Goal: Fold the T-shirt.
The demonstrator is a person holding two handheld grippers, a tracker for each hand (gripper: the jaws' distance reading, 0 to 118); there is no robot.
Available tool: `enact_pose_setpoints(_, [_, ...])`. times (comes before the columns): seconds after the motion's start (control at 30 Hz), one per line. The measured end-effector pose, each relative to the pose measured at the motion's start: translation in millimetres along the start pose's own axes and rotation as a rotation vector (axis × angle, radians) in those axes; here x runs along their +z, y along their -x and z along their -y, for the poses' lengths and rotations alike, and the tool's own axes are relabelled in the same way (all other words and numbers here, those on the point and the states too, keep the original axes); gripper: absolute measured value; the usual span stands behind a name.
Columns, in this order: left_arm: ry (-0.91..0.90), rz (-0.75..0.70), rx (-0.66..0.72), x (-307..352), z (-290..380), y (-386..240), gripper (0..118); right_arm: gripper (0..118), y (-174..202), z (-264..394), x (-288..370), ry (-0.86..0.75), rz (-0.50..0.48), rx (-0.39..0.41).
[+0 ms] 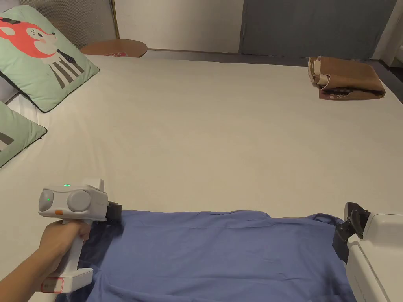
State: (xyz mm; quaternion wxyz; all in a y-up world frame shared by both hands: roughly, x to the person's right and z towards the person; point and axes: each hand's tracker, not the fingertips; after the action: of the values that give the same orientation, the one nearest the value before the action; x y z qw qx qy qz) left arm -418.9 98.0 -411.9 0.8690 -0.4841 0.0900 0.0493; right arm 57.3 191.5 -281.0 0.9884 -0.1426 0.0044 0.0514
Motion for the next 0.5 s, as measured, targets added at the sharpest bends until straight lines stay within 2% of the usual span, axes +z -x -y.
enact_pose_setpoints(0.07, [-0.044,-0.007,-0.055,8.5,4.2,-9.4,1,0,-1.9,-0.2,2.9,0.006,0.007,0.003])
enact_pose_setpoints(0.3, [-0.104,-0.009,-0.104,29.8,3.5,-17.0,2,0,-27.0,-0.9,-9.9,0.053,0.001,-0.044])
enact_pose_setpoints(0.37, [-0.12,0.014,-0.096,43.7,3.5,-16.0,2,0,-40.5,-2.5,-27.3,0.106,-0.015,-0.088])
enact_pose_setpoints(0.43, [-0.169,0.036,-0.122,65.6,5.4,-15.3,2,1,-60.0,-5.5,-63.0,0.217,-0.017,-0.09])
enact_pose_setpoints(0.47, [-0.175,0.036,-0.13,72.0,6.7,-16.1,2,6,-65.7,-4.3,-77.4,0.253,-0.016,-0.078])
enact_pose_setpoints(0.5, [-0.201,0.039,-0.138,80.5,9.3,-16.3,2,26,-72.7,-0.8,-96.2,0.297,-0.017,-0.082])
